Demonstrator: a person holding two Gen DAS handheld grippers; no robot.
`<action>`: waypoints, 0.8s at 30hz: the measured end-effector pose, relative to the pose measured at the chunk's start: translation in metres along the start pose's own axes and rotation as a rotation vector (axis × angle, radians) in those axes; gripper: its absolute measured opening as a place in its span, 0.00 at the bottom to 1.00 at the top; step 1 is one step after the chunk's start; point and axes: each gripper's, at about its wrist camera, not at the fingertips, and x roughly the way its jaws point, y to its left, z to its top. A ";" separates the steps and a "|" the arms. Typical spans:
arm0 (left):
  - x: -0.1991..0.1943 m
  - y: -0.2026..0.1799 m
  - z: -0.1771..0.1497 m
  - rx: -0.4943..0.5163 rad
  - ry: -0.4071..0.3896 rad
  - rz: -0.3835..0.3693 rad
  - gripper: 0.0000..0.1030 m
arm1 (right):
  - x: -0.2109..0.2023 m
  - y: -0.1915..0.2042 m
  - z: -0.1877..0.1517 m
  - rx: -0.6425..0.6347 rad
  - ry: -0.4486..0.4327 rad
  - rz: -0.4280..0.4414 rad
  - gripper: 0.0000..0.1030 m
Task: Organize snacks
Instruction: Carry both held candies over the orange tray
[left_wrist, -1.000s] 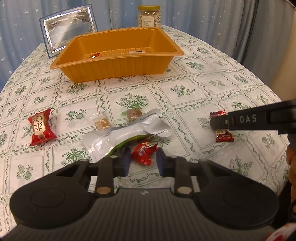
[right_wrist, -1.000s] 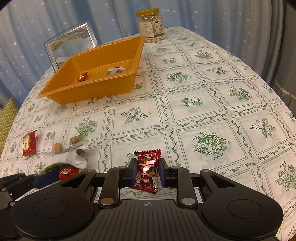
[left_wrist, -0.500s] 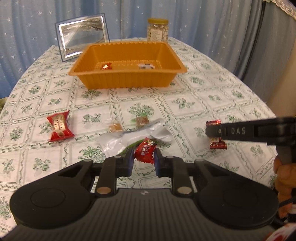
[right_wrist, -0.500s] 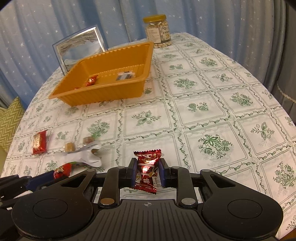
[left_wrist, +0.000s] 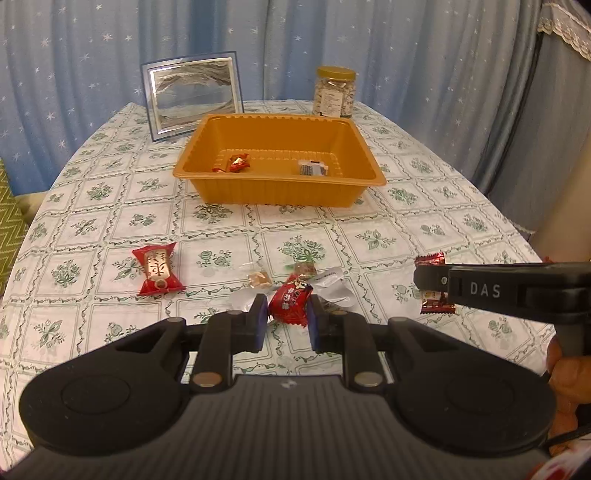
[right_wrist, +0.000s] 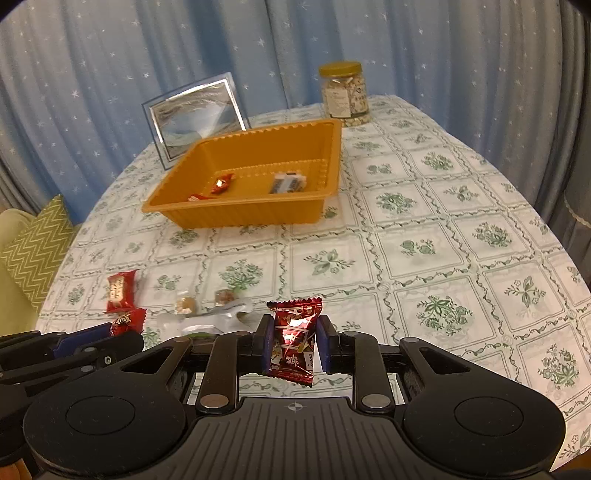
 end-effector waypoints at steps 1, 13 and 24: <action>-0.002 0.001 0.000 -0.004 -0.001 0.002 0.19 | -0.002 0.002 0.000 -0.005 -0.002 0.002 0.24; -0.015 0.011 0.007 -0.029 -0.020 0.014 0.19 | -0.013 0.012 0.003 -0.037 -0.019 0.012 0.24; -0.007 0.018 0.033 -0.037 -0.044 0.008 0.19 | -0.008 0.014 0.024 -0.064 -0.048 0.012 0.24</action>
